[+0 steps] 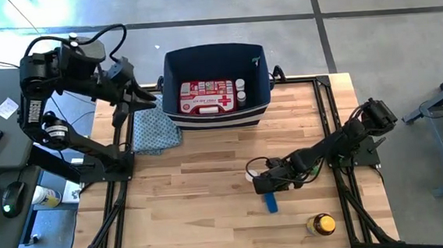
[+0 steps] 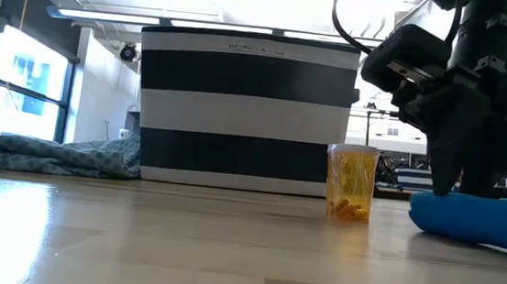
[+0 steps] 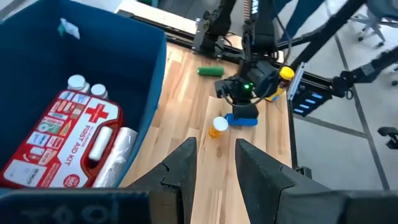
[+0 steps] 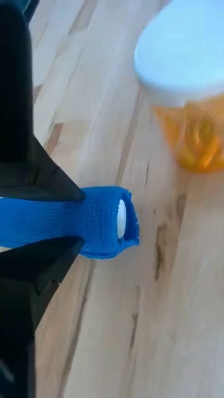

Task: Pick & place medical supplies in basket/bin
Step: Put the blue bandage into the blue bin

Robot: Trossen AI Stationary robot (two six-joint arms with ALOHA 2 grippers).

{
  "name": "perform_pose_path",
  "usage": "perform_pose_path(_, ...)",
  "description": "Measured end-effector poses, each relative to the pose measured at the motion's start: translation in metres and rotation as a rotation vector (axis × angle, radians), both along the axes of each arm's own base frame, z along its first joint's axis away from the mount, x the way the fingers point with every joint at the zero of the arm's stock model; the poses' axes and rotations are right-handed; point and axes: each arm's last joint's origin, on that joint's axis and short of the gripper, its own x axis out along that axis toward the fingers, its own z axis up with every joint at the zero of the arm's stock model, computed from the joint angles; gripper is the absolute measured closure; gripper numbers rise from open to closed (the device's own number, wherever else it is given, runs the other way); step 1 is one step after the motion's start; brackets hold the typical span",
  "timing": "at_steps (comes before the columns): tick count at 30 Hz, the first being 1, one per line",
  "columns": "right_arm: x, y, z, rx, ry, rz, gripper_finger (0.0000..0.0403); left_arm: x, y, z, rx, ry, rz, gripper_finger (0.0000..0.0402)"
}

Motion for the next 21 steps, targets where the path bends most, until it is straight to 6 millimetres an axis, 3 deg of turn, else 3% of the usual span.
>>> perform_pose_path(3, -0.0005, -0.0003, -0.0004, -0.019, -0.003, 0.04, 0.0295, 0.003, 0.0013, -0.001, -0.023, 0.009, 0.031, 0.0257)
perform_pose_path(13, -0.0053, 0.0017, -0.002, -0.138, -0.009, 0.165, 0.0189, 0.0074, 0.0047, -0.0022, -0.078, 0.02, 0.151, 0.0257)
perform_pose_path(21, -0.0044, 0.0038, -0.0035, -0.215, -0.039, 0.172, 0.0186, 0.0077, 0.0058, -0.0023, -0.096, 0.021, 0.203, 0.0257)
